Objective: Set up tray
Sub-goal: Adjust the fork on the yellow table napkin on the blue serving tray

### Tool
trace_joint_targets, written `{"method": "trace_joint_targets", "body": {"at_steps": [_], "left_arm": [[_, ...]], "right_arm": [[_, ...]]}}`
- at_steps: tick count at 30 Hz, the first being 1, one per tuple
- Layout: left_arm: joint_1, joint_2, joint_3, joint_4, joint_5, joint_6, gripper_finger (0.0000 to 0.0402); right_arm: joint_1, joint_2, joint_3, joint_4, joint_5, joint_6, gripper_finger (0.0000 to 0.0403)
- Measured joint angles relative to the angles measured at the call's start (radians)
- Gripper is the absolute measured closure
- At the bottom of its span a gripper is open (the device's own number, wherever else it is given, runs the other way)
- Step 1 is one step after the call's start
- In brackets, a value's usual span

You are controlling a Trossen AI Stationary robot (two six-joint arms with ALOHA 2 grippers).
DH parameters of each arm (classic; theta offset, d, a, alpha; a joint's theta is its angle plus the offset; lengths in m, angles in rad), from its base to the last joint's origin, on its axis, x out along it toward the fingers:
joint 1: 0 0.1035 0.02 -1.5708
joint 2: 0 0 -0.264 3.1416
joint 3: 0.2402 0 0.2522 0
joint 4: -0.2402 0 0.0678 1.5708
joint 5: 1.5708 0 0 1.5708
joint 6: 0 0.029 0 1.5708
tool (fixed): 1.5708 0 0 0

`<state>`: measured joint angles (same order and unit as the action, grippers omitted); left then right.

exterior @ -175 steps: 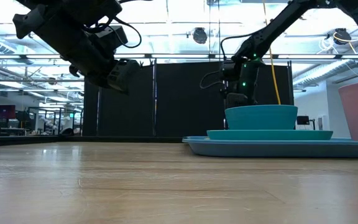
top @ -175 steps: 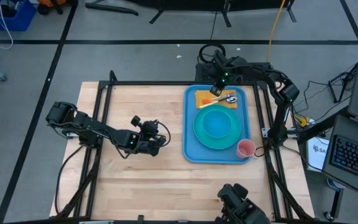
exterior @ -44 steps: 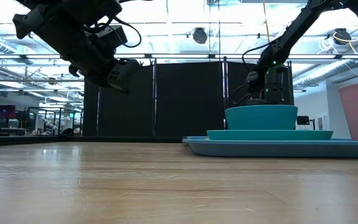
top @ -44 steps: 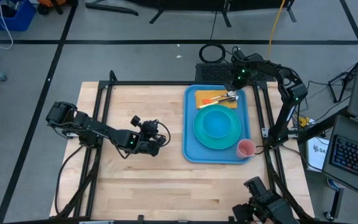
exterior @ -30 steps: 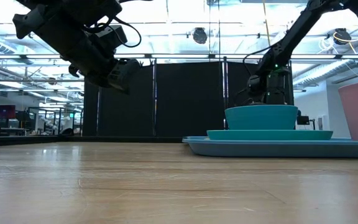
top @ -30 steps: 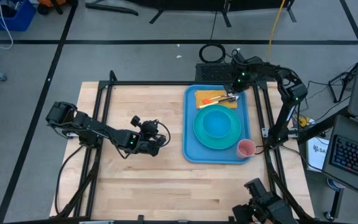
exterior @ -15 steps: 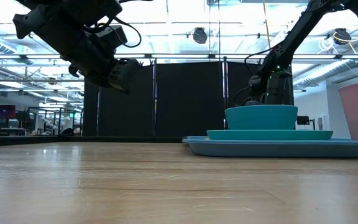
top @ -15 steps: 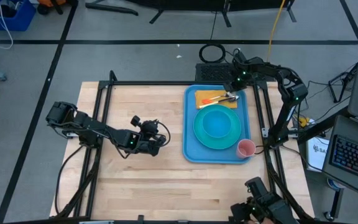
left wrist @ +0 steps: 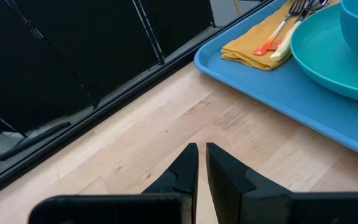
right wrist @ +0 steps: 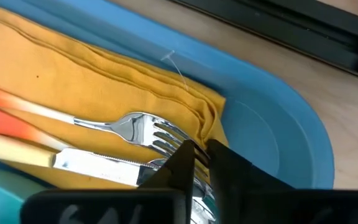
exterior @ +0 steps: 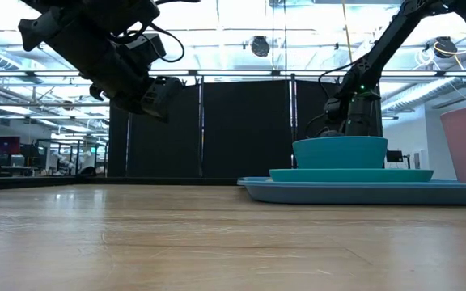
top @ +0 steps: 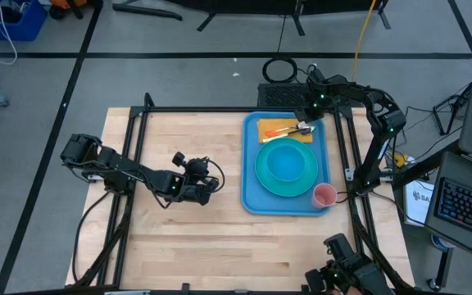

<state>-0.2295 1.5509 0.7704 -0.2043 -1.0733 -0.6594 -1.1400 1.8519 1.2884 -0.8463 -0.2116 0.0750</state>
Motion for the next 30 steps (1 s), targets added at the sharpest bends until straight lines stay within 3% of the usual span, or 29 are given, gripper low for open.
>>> {"method": "trace_joint_targets", "body": {"at_steps": [6,27,30], "left_arm": [[0.000,0.000,0.000,0.000,0.000,0.000,0.0364],[0.000,0.000,0.000,0.000,0.002,0.000,0.0364],[0.000,0.000,0.000,0.000,0.001,0.000,0.0364]], "right_arm": [[0.000,0.000,0.000,-0.001,-0.014,-0.013,0.0396],[-0.007,0.000,0.000,0.057,-0.056,0.044,0.0402],[-0.013,0.000,0.000,0.055,-0.101,0.046,0.0403]]}}
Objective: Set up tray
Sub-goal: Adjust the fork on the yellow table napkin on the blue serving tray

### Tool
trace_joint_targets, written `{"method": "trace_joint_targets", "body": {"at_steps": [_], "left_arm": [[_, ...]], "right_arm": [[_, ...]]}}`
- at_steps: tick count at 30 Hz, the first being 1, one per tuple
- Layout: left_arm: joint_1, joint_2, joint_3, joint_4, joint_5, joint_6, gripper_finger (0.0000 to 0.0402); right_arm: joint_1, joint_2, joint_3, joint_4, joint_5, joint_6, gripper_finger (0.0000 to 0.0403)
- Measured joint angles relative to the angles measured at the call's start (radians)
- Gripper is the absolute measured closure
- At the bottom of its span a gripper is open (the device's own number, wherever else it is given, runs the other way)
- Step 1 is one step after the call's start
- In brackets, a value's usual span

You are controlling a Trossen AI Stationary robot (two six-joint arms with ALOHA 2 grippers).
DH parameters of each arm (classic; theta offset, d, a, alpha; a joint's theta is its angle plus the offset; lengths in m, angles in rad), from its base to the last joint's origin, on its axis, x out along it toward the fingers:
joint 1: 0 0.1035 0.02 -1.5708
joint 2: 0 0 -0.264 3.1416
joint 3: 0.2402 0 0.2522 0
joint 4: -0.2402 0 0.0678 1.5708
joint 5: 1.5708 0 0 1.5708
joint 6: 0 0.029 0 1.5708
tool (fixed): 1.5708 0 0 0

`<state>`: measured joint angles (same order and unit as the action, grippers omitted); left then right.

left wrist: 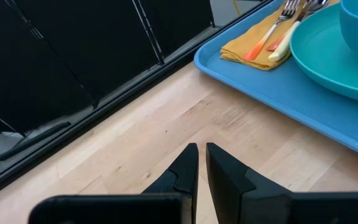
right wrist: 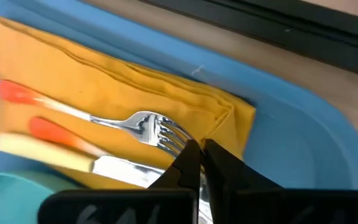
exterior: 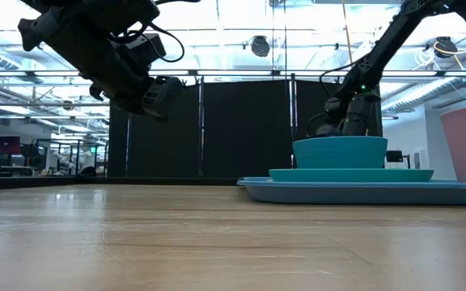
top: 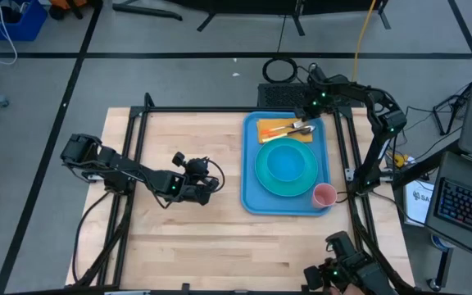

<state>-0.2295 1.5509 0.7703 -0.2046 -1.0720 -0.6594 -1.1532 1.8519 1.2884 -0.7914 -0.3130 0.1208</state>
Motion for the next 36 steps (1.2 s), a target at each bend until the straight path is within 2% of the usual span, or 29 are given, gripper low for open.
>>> {"method": "trace_joint_targets", "body": {"at_steps": [8,20,31,36], "left_arm": [[0.004,0.000,-0.032,0.022,-0.001,-0.031,0.0364],[0.006,0.000,-0.045,0.089,0.022,0.008,0.0364],[0.006,0.000,-0.045,0.092,0.027,0.011,0.0364],[0.006,0.000,-0.045,0.100,0.027,0.011,0.0364]], "right_arm": [[-0.016,-0.035,0.000,-0.005,-0.083,0.014,0.0402],[-0.045,-0.120,-0.002,0.003,-0.030,0.052,0.0402],[-0.048,-0.121,-0.173,0.189,-0.032,0.104,0.0402],[-0.048,-0.121,-0.194,0.261,-0.032,0.103,0.0400]]}}
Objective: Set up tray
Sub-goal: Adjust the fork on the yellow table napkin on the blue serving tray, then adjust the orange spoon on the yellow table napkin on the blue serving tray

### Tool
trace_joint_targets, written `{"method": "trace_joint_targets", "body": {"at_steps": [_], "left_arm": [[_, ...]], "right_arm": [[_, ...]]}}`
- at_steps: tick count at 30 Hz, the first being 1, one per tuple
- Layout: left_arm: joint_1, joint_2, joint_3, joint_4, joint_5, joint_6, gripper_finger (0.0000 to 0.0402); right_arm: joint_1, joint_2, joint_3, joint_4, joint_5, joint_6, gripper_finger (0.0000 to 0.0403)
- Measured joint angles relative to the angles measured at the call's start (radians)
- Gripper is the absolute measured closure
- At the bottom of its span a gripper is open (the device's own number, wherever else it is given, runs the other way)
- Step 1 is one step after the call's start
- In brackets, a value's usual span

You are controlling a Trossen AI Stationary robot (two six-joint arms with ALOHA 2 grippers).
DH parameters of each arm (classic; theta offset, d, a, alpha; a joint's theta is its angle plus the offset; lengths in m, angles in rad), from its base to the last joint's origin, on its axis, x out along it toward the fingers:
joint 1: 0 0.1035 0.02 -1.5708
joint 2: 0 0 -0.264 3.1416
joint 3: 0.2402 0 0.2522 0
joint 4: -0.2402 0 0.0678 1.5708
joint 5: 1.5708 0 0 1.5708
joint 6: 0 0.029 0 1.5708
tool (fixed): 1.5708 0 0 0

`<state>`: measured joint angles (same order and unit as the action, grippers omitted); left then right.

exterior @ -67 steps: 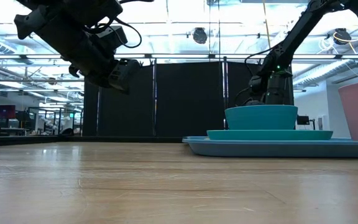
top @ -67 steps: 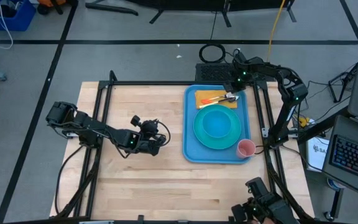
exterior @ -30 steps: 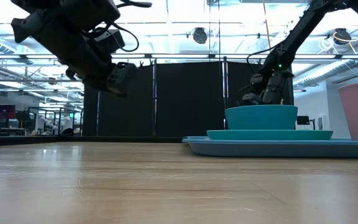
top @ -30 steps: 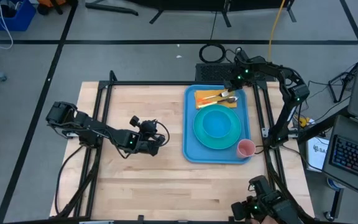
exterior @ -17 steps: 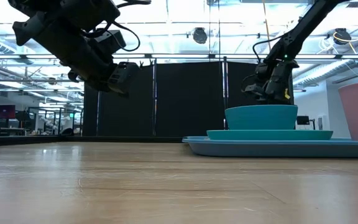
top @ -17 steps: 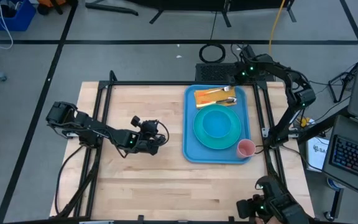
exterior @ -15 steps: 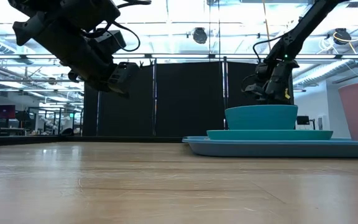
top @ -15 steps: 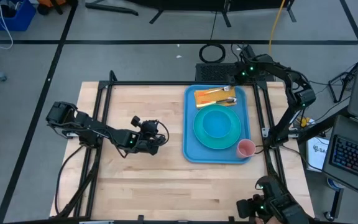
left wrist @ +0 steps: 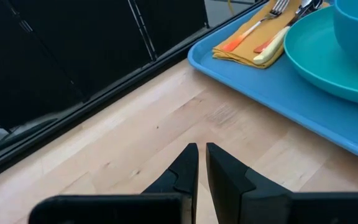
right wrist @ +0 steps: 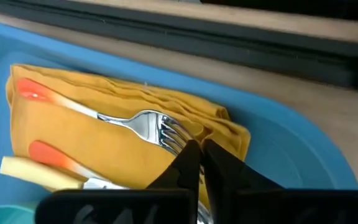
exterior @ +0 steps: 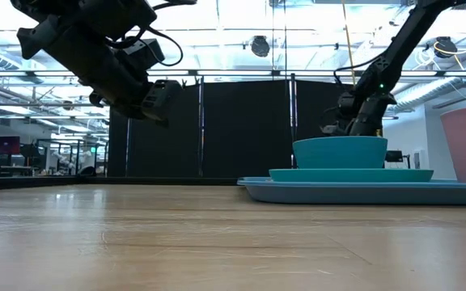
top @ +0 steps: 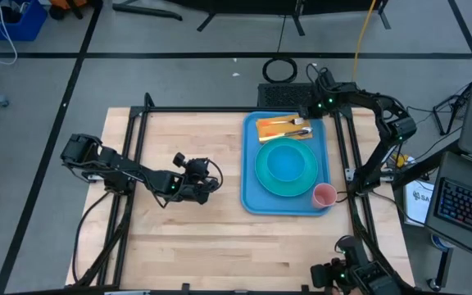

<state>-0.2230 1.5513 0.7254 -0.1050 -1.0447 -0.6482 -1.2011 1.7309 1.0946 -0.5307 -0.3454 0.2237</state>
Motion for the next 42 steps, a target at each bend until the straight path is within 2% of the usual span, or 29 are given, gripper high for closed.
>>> {"method": "trace_joint_targets", "body": {"at_steps": [18,26,31,36,40,42], "left_arm": [[0.000,0.000,0.000,0.003,0.000,-0.001,0.0364],[0.000,0.000,0.000,0.003,0.000,-0.002,0.0364],[0.000,0.000,0.000,0.004,0.000,-0.002,0.0364],[0.000,0.000,0.000,0.006,0.000,-0.004,0.0364],[0.000,0.000,0.000,0.006,0.000,-0.004,0.0364],[0.000,0.000,0.000,0.006,0.000,-0.004,0.0364]], "right_arm": [[0.000,-0.095,0.000,-0.060,0.000,-0.029,0.0288],[-0.010,-0.134,0.000,-0.282,0.000,-0.035,0.0288],[-0.010,-0.134,0.000,-0.339,-0.049,-0.034,0.0289],[-0.008,-0.134,0.000,-0.374,-0.043,-0.037,0.0289],[-0.008,-0.131,0.000,-0.390,0.049,-0.047,0.0289],[-0.008,-0.130,-0.003,-0.385,0.053,-0.058,0.0289]]}}
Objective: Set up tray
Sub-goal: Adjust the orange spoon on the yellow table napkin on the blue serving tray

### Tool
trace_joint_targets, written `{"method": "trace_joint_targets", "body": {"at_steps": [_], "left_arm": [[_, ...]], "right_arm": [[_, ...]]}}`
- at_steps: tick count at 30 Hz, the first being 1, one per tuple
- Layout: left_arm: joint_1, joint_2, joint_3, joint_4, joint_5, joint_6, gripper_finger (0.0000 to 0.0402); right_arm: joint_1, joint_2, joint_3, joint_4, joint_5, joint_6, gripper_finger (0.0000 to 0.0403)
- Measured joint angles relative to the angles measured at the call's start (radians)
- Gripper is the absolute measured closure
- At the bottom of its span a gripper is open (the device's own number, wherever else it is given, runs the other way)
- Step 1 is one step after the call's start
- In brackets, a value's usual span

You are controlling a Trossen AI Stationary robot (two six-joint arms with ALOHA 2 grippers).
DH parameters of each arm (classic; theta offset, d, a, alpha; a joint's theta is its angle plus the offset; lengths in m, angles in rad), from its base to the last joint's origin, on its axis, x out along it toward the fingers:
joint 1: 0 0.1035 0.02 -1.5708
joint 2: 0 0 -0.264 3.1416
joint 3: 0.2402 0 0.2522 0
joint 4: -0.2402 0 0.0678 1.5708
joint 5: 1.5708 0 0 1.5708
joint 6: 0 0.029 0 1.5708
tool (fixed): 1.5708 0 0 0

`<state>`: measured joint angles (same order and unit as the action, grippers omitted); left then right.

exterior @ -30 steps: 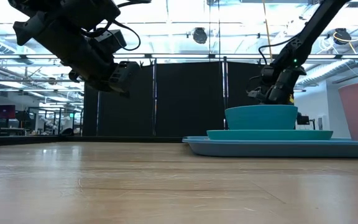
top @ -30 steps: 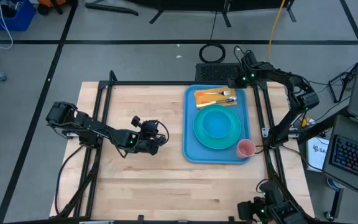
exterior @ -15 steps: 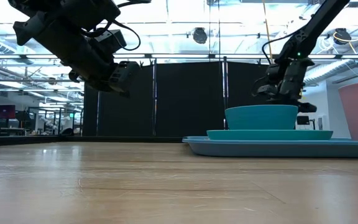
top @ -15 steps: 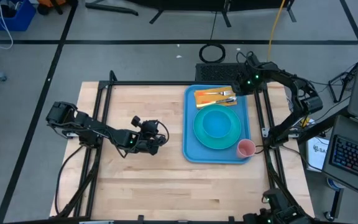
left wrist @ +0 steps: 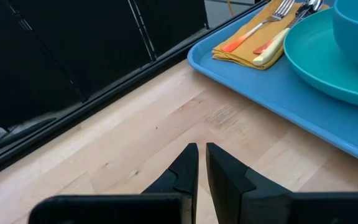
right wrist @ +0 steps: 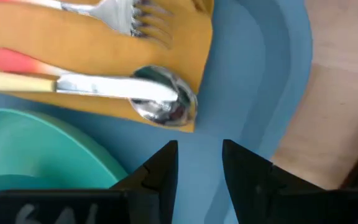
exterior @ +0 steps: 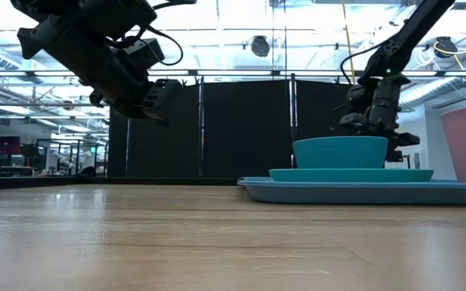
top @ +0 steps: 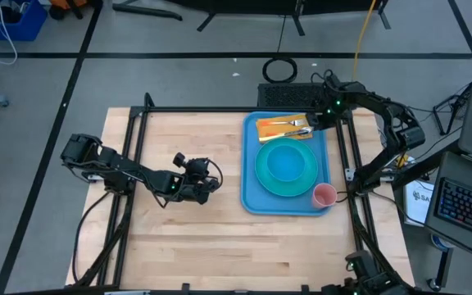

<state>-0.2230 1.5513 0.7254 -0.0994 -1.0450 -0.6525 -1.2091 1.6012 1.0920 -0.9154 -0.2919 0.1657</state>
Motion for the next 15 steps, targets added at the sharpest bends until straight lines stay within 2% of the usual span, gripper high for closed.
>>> {"method": "trace_joint_targets", "body": {"at_steps": [13,15], "left_arm": [[0.000,0.000,0.000,0.001,0.000,0.000,0.0364],[0.000,0.000,0.000,0.002,0.000,0.001,0.0364]], "right_arm": [[0.000,0.000,-0.108,0.188,-0.032,-0.029,0.0289],[0.000,0.000,-0.119,0.218,-0.068,-0.028,0.0289]]}}
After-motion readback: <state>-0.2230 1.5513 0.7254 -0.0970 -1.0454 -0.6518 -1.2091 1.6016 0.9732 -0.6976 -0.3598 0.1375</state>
